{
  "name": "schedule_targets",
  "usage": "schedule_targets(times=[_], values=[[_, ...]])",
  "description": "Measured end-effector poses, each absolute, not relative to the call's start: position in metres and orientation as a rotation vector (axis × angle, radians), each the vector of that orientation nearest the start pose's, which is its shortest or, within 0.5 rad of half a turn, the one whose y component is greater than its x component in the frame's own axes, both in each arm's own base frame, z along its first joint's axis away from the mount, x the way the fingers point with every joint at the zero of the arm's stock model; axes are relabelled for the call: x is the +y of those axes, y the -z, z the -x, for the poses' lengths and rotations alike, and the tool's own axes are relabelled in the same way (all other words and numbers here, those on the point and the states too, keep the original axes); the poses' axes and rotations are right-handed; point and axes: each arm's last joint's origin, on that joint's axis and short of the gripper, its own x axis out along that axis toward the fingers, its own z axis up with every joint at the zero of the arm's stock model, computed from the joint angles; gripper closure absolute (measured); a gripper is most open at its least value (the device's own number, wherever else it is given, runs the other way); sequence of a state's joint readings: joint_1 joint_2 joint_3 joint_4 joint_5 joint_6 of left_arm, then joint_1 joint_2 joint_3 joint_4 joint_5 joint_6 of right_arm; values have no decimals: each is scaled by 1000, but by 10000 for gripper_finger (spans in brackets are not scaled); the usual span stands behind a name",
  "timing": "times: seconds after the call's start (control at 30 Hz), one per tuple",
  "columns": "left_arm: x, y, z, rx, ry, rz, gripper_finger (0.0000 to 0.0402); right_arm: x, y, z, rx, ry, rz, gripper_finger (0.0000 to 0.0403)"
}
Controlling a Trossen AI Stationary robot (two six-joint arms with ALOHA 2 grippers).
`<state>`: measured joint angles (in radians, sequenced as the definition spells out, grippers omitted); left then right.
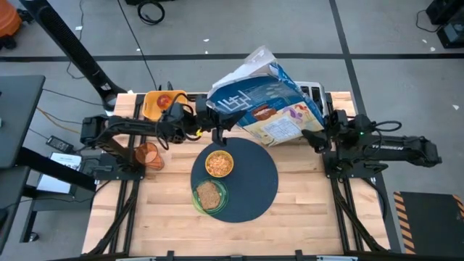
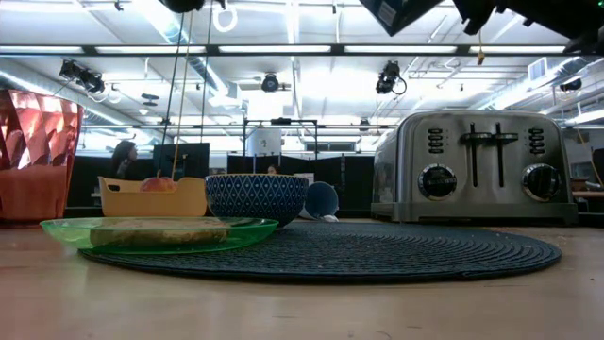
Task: Arrange a breakfast setting
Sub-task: Pour the cereal in the yellow bowl on the dark blue table mat
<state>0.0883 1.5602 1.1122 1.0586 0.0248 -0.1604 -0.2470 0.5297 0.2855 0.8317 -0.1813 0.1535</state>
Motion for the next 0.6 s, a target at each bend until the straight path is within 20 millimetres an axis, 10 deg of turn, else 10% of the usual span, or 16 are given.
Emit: schedule_targets(times=[0.3, 0.6], values=[[26, -397, -310, -474, -12, 76, 313, -21, -286, -110, -260, 10, -102, 4], [13, -415, -272, -327, 60, 59, 313, -10, -323, -84, 149, 26, -244, 13]])
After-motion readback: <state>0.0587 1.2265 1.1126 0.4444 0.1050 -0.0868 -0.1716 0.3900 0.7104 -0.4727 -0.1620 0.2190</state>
